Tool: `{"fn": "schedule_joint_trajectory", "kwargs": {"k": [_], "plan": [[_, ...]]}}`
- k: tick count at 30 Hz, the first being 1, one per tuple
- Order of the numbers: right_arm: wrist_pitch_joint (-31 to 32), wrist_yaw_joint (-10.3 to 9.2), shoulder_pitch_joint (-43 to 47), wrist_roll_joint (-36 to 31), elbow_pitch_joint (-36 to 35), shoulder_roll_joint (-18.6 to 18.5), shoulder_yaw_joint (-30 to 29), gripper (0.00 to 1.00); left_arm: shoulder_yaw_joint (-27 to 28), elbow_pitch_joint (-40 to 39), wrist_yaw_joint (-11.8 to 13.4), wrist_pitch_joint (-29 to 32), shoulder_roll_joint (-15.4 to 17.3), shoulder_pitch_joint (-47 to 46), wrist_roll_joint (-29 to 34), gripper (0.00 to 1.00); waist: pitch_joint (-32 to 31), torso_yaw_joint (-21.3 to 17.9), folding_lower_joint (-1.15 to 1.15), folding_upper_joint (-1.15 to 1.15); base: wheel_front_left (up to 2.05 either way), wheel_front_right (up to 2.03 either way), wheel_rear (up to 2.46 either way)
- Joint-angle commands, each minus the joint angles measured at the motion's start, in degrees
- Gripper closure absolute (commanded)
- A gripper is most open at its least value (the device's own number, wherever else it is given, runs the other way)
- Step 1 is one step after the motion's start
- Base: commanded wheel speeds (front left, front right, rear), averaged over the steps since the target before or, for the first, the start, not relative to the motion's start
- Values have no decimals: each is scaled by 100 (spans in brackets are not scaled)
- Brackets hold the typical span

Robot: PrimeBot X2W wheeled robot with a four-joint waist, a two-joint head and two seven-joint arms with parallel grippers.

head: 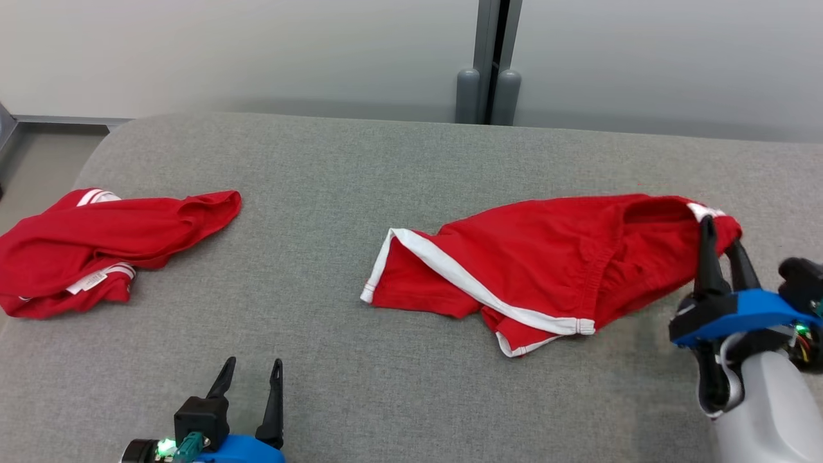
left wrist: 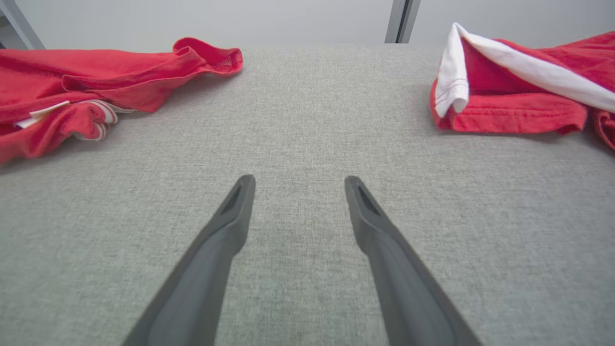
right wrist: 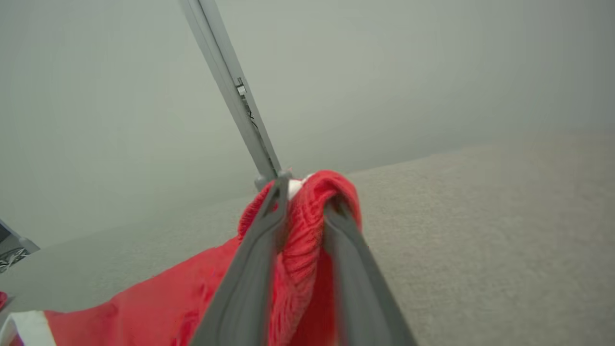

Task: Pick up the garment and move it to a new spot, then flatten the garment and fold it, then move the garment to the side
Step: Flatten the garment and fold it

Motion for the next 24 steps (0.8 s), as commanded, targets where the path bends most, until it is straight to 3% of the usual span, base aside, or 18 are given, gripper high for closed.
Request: {"fn": "schedule_joint_trajectory", "kwargs": {"k": [1,5,10,19,24], "plan": [[-21,4,167,-255,102,-28,-294,0,13,-46,-40,-27,41,-75,16,0,7,-32,-1,0,0,0,0],[-20,4,272,-480,140,-20,-865,0,43,-80,-35,-27,69,-50,11,0,9,-145,-1,0,0,0,0],[-20,4,439,-345,-40,-24,-694,0,37,-103,-38,-27,70,-27,9,0,-7,-292,-1,0,0,0,0],[-20,4,1215,807,-313,-27,1873,0,-29,-124,-57,-27,27,-39,-17,0,-16,-319,-1,0,0,0,0],[-20,4,1337,786,-16,-32,2223,0,22,-146,-63,-27,28,-42,-22,0,17,-271,-1,0,0,0,0]]}}
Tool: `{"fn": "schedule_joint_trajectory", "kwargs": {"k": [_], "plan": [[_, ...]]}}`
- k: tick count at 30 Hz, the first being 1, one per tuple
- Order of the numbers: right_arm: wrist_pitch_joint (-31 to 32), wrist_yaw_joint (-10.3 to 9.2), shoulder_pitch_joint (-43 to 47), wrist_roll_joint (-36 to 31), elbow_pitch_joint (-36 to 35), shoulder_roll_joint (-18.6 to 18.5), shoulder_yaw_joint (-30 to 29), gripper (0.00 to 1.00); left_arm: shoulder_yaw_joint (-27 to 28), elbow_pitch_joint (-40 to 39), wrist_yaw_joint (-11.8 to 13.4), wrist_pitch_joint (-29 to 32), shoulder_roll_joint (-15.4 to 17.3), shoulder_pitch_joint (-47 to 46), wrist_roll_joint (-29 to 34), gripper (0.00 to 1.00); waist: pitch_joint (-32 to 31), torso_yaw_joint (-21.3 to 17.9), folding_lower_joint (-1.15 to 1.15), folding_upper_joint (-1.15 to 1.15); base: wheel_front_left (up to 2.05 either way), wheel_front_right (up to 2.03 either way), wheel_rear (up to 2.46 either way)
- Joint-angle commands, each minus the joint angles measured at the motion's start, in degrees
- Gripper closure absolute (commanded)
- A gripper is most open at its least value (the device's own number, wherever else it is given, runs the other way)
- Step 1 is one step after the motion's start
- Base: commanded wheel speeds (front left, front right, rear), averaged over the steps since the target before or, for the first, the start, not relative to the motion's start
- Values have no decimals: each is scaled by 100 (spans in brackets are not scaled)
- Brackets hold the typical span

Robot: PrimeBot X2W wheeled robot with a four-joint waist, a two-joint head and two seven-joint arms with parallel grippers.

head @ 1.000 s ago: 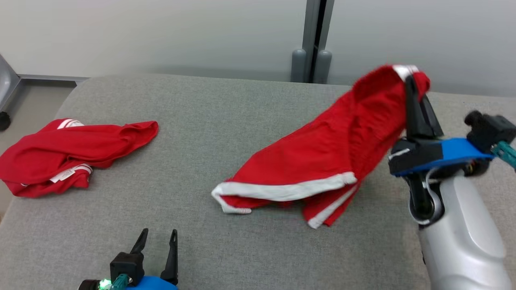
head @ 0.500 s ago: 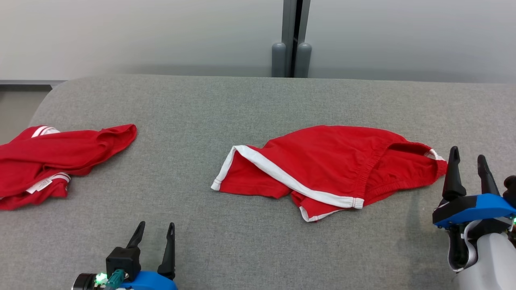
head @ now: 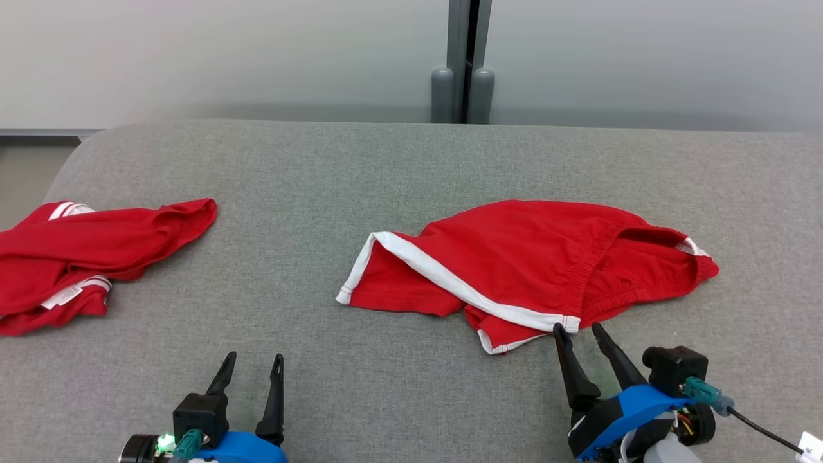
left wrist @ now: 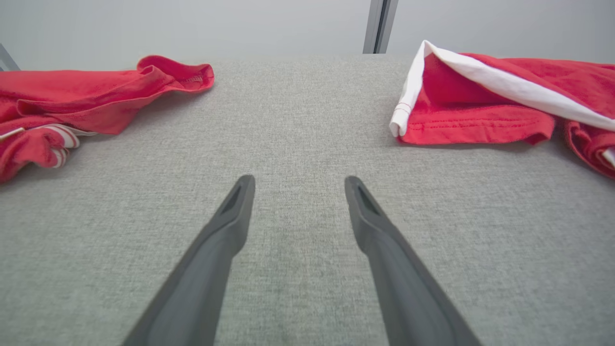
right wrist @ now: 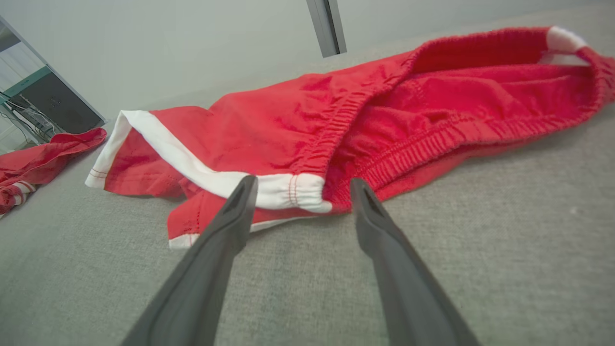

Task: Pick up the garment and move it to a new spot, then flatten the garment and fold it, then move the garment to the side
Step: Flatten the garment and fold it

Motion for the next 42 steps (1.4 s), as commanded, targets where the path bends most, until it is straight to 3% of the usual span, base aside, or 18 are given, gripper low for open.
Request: {"fn": "schedule_joint_trajectory", "kwargs": {"k": [1,4,6,13,15,16,23,32,39,40,41,42], "plan": [[-19,3,38,18,77,-32,17,0,36,-34,-22,-27,14,-27,-10,0,19,29,0,0,0,0,0],[-18,3,-50,-97,148,-33,9,0,31,-41,-26,-27,11,-63,-4,0,57,68,0,0,0,0,0],[-19,3,-199,-317,271,-31,-77,9,31,-50,-31,-27,15,-94,-15,0,113,142,0,0,0,0,0],[-19,3,-400,-576,520,-27,-194,18,43,-57,-42,-27,53,-154,-44,0,235,323,0,0,0,0,0],[-19,3,-474,-736,629,-30,-151,85,57,-71,-42,-27,66,-160,-53,0,277,361,0,0,0,0,0],[-19,3,-499,-773,620,-30,-158,100,64,-79,-43,-27,71,-158,-63,0,287,363,0,0,0,0,0],[-19,3,-353,-1071,276,-32,-211,100,59,-155,-48,-27,60,-155,-80,0,263,141,0,0,0,0,0],[-19,2,407,-1192,-632,-31,136,100,21,-293,-39,-27,18,-67,-86,0,50,-575,0,0,0,0,0],[-19,2,696,-1365,-671,-125,-145,100,-36,-294,-40,-27,-11,-125,-61,0,-14,-851,0,0,0,0,0],[-19,3,683,-1385,-643,-118,-221,83,-43,-295,-40,-27,-17,-134,-56,0,-20,-856,0,0,0,0,0],[-19,3,643,-1433,-645,-114,-313,28,-48,-300,-40,-27,-20,-143,-53,0,-22,-855,0,0,0,0,0],[-19,3,572,-1524,-674,-111,-391,0,-31,-314,-38,-27,-21,-151,-46,0,-27,-851,0,0,0,0,0]]}}
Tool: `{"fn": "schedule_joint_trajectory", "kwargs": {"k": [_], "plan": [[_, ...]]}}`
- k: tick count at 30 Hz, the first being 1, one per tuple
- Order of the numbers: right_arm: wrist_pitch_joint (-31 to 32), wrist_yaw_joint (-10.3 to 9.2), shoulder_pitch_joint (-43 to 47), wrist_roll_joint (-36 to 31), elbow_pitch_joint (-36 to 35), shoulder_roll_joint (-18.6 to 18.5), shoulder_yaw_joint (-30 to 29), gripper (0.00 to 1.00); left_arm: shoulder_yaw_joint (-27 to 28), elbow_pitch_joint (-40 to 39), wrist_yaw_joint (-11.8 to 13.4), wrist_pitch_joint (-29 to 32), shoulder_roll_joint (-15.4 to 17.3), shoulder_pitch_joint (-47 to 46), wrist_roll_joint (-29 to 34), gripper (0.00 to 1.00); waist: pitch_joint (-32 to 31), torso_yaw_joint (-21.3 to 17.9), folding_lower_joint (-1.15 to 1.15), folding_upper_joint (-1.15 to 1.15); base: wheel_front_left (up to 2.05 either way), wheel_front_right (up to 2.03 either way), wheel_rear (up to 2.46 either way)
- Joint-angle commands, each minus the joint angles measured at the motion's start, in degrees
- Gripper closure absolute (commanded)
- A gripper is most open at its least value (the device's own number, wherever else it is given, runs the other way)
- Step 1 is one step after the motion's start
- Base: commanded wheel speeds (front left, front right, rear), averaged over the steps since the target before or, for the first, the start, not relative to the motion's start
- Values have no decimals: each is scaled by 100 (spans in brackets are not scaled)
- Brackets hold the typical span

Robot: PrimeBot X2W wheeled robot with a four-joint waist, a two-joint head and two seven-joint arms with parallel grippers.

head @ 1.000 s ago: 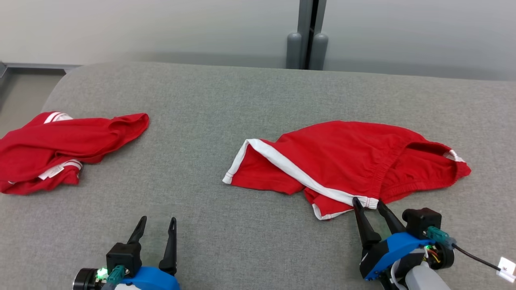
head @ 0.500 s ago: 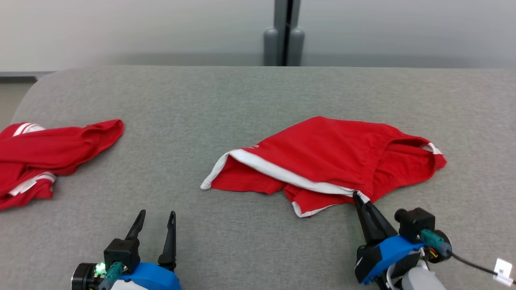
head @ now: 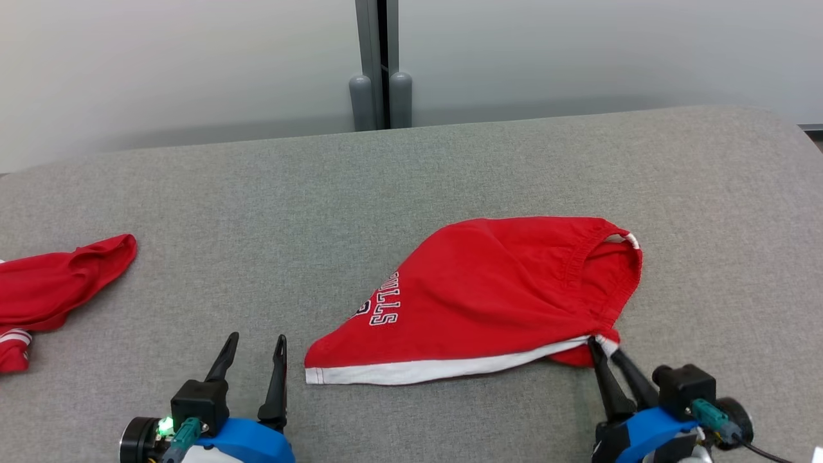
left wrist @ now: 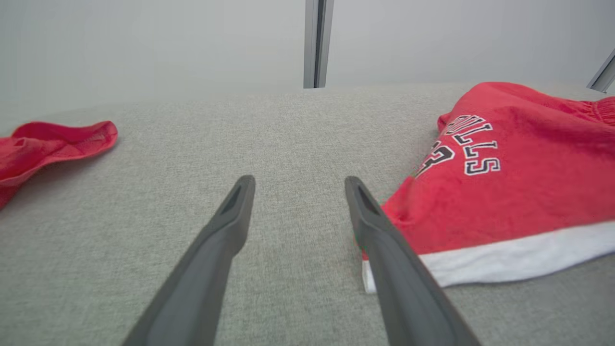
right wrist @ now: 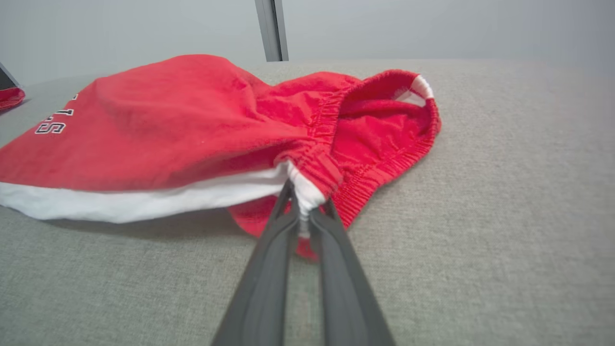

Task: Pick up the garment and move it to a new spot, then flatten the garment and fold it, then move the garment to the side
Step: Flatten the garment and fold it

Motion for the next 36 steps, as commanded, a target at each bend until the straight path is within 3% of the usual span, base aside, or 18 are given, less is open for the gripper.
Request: {"fn": "schedule_joint_trajectory", "kwargs": {"k": [1,7,14,27,36], "plan": [[-19,3,-119,-201,-85,-3,-62,0,38,-27,9,-27,11,-75,14,0,-13,11,0,0,0,0,0],[-18,2,-330,-1191,-866,81,-663,0,184,-70,120,-27,53,-41,85,0,-95,110,0,0,0,0,0],[-18,2,-142,-893,-1567,75,-439,0,296,-167,193,-27,41,-21,121,0,-239,254,0,0,0,0,0],[-19,3,383,-381,-986,82,-748,0,270,-266,524,-27,5,396,286,0,-666,329,0,0,0,0,0],[-19,3,423,-259,-841,80,-755,0,305,-250,557,-27,2,495,249,0,-736,340,0,0,0,0,0]]}}
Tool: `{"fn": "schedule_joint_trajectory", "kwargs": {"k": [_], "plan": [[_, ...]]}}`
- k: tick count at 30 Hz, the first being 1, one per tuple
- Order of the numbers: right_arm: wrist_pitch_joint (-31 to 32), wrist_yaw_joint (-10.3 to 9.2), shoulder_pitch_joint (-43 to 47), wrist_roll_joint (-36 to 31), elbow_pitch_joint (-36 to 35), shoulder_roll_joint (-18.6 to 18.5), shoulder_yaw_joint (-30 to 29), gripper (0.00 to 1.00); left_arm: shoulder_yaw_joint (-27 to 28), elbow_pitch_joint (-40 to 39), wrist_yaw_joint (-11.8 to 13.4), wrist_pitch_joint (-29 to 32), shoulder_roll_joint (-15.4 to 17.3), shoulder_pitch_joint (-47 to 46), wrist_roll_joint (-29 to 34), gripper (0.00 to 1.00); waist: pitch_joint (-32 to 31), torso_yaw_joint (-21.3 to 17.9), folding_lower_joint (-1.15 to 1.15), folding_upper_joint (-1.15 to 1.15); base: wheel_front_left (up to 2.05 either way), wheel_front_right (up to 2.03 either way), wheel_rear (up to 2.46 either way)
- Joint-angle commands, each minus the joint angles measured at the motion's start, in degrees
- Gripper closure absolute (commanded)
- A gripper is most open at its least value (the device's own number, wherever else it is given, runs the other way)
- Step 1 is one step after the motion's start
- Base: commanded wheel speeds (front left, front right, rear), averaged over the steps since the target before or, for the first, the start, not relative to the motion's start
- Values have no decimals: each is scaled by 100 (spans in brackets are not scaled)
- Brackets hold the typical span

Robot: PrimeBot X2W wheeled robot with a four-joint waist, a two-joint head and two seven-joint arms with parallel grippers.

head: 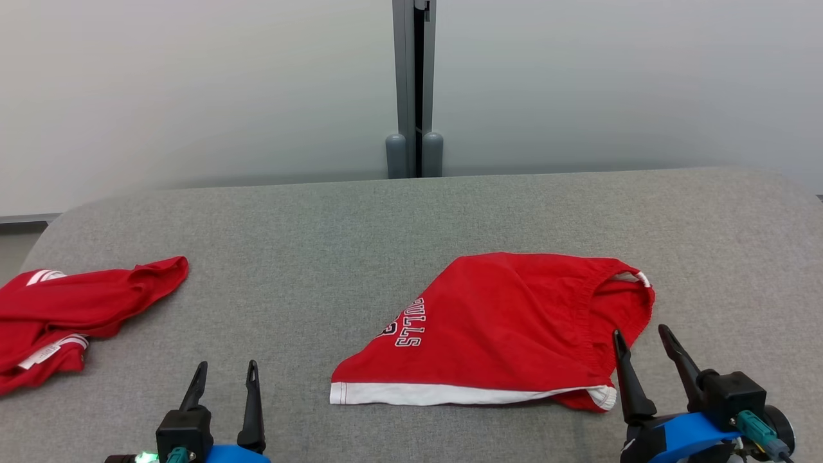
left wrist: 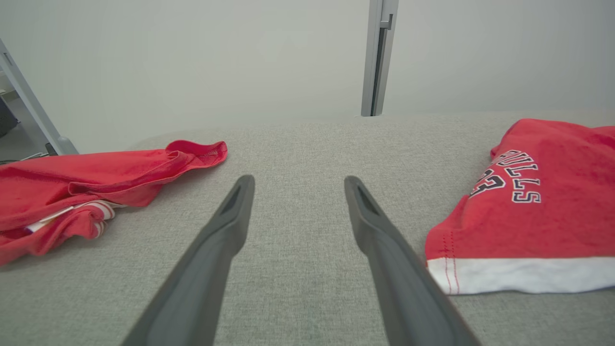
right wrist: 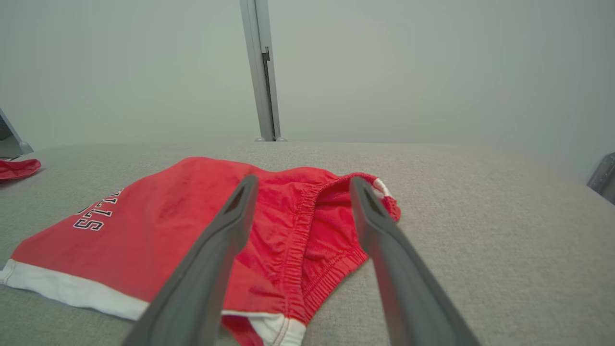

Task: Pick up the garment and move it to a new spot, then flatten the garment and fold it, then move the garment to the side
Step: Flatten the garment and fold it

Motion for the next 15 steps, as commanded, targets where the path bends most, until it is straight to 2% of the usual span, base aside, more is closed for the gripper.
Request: {"fn": "schedule_joint_trajectory", "kwargs": {"k": [1,9,15], "plan": [[-19,1,39,30,-2,-16,25,0,-4,9,-30,-27,5,23,-33,0,13,-4,1,0,0,0,0],[-19,2,-148,114,-73,-16,185,0,-317,232,-485,-27,-25,-151,-484,0,388,-253,1,0,0,0,0],[-19,2,-288,136,-142,-15,165,0,-914,689,-581,-27,43,-332,-986,0,725,-560,1,0,0,0,0]]}}
